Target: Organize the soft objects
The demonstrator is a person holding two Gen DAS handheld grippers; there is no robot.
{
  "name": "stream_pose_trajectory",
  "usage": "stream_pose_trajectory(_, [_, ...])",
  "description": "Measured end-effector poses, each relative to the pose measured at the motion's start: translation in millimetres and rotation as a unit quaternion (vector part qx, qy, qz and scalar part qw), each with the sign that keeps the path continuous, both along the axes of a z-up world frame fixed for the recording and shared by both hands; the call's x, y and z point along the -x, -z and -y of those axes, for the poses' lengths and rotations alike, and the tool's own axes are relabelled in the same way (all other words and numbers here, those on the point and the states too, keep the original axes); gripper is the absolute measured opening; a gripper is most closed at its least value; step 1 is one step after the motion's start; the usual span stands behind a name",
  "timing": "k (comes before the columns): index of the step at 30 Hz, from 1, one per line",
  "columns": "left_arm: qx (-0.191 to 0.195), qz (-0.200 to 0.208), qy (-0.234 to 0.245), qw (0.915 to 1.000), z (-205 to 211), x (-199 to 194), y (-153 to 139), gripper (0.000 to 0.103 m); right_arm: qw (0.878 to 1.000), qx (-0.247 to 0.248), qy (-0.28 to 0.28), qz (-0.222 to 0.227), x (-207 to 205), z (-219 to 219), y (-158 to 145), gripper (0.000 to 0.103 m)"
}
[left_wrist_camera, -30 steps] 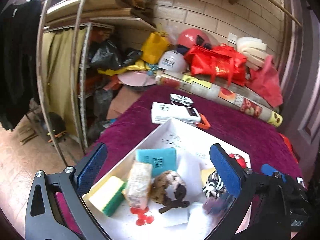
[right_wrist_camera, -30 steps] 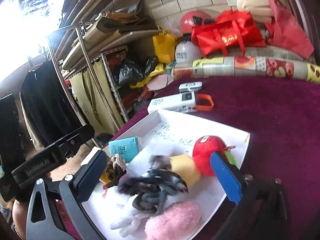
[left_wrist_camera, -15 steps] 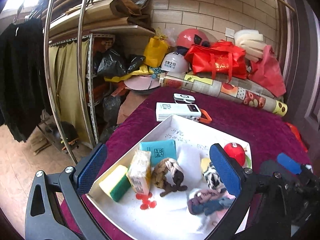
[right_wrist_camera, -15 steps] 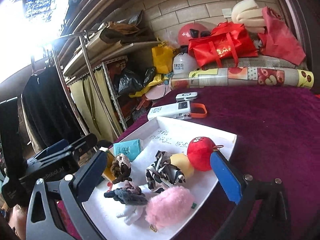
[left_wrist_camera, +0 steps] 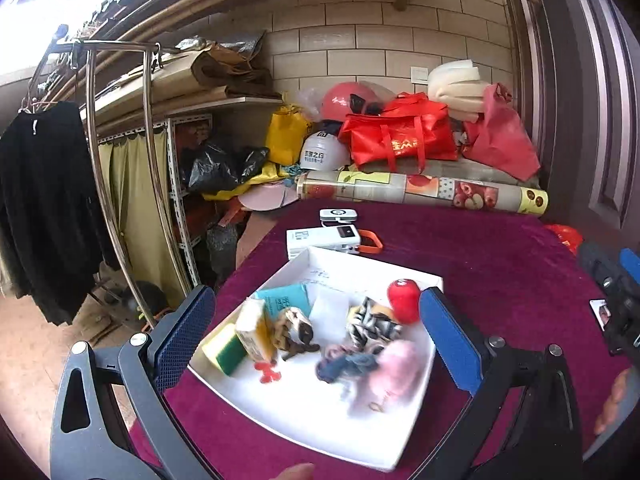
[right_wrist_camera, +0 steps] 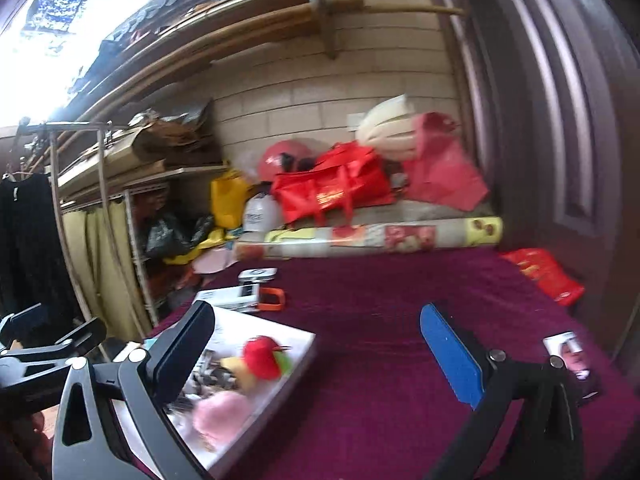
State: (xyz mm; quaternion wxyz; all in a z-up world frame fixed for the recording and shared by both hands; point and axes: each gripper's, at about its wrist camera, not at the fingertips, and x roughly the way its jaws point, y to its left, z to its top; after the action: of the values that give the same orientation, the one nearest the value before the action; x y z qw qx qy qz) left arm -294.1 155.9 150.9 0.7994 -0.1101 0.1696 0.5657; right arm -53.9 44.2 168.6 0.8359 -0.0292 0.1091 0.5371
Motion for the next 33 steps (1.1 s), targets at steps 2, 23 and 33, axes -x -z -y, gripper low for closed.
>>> stream_pose_trajectory(2, [-0.017,-0.014,-0.03,0.9993,11.5,-4.9,-2.2,0.103,1.0,-0.01,0.014,0.0,-9.8,17.8,-2.2,0.103])
stream_pose_trajectory(23, [0.041,-0.052,0.004,0.9978,90.1,-36.8,11.5,0.103,0.987,-0.106,0.029,-0.118,-35.0,133.3,13.7,0.103])
stream_pose_trajectory(33, [0.055,-0.064,0.012,0.9964,86.7,-45.0,20.5,0.103,0.986,-0.076,0.06,-0.139,-41.3,132.6,23.6,0.103])
